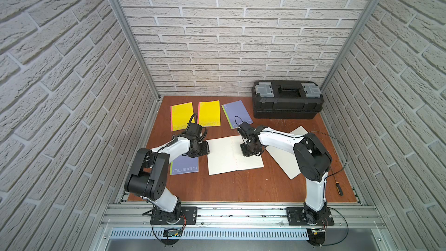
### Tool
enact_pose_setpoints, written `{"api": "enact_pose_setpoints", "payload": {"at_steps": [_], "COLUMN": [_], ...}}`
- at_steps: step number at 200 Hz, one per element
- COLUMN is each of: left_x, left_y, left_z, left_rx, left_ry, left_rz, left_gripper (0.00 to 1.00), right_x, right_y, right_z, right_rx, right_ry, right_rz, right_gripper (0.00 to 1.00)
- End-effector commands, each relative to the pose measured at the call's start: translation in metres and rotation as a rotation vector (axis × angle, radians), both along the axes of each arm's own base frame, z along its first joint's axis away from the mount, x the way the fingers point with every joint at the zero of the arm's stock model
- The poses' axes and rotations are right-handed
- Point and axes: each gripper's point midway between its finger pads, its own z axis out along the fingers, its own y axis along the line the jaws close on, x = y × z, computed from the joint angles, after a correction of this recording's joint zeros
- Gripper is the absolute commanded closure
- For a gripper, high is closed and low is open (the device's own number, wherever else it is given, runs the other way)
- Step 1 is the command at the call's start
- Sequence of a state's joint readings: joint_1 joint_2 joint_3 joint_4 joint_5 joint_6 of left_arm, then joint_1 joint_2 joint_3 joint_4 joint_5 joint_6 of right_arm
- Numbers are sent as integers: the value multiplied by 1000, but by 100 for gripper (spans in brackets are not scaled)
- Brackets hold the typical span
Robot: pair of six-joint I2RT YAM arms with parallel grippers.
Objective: Close the notebook
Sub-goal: Close the notebook at the center of the board.
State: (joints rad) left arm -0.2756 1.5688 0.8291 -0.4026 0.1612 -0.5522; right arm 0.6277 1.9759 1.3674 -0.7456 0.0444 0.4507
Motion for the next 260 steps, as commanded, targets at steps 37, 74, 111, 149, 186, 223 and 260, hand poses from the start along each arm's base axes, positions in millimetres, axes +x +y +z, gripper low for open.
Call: {"api": "enact_pose_setpoints", "payload": {"at_steps": [37, 74, 111, 149, 186, 223, 260], "left_x": [-2, -4, -7, -11, -16, -21, -24], "left_y": [-8, -16, -24, -27, -28, -29, -28], "left_z": [2, 5, 2, -1, -6, -11, -14], "left_rx": [-25, -50, -63, -62, -58, -51, -42], "left_ry": [-18, -37, -37, -33, -20, -7, 0], "left_rz": [-14, -5, 1, 9, 7, 4, 3], "left_gripper": [39, 39, 39, 39, 38, 39, 38], "right_x": [-8, -13, -20, -26, -30, -31, -32], "right_y": [8, 28, 44, 53, 59, 61, 59], "right_z": [19, 31, 32, 28, 24, 15, 5], "right_rx": [25, 63, 77, 88, 91, 84, 72], "right_ry": [-27, -61, -64, -61, -54, -40, -26], "right_rz": [62, 89, 120, 136, 147, 144, 135], "right_gripper": [68, 66, 66, 66, 67, 67, 68]}}
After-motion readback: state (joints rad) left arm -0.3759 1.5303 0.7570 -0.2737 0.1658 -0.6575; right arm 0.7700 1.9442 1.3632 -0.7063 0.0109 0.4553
